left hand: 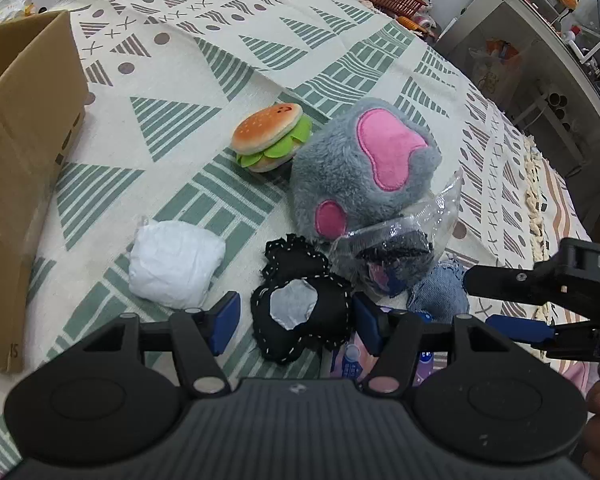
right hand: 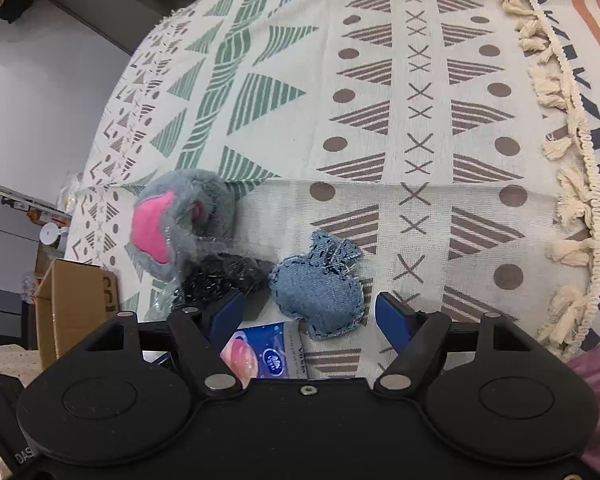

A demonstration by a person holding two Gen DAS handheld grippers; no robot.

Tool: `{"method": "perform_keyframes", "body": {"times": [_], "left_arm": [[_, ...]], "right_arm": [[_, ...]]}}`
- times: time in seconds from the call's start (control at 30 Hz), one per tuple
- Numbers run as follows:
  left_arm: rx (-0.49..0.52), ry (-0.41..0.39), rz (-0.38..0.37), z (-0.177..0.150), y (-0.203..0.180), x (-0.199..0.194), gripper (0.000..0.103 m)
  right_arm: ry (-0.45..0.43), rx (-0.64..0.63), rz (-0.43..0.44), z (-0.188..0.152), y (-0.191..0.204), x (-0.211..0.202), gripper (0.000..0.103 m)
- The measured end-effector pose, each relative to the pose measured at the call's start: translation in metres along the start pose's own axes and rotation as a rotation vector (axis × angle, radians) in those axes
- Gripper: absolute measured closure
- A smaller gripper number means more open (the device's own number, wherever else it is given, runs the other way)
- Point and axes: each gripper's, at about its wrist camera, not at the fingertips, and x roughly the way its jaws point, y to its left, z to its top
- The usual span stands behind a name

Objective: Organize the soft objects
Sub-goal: 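Grasp the black lace scrunchie with the left tool while the right tool grasps the blue denim heart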

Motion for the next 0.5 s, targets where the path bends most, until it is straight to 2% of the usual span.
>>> {"method": "perform_keyframes", "body": {"times": [0.03,0.07,0.13,0.27,0.37,0.4,0.5], "left_arm": [[0.002,0.000,0.001,0.001,-0.001,0.001,0.044],[0.003,0.001,0.000,0.002,-0.001,0.001,0.051],[-0.002,0.001,-0.010,0.002,0.000,0.001,0.058],[-0.008,-0.004,-0.015,0.000,0.000,-0.001,0.064],[-0.020,-0.007,-0.015,0.000,0.001,-0.003,0.066],[-0.025,-0.007,-0.013,-0.001,0.001,-0.005,0.067],[-0.035,-0.016,-0.013,-0.001,0.001,-0.011,0.067]], "right_arm": [[0.003,0.000,-0.006,0.000,0.000,0.002,0.031],[0.004,-0.001,-0.012,0.001,0.001,0.004,0.031],[0.004,-0.015,-0.025,0.001,0.004,0.007,0.031],[0.018,-0.035,-0.060,0.001,0.005,0.015,0.037],[0.033,-0.028,-0.062,0.001,0.004,0.020,0.051],[0.041,-0.027,-0.056,0.001,0.004,0.022,0.059],[0.041,-0.036,-0.047,-0.002,0.004,0.023,0.069]]}}
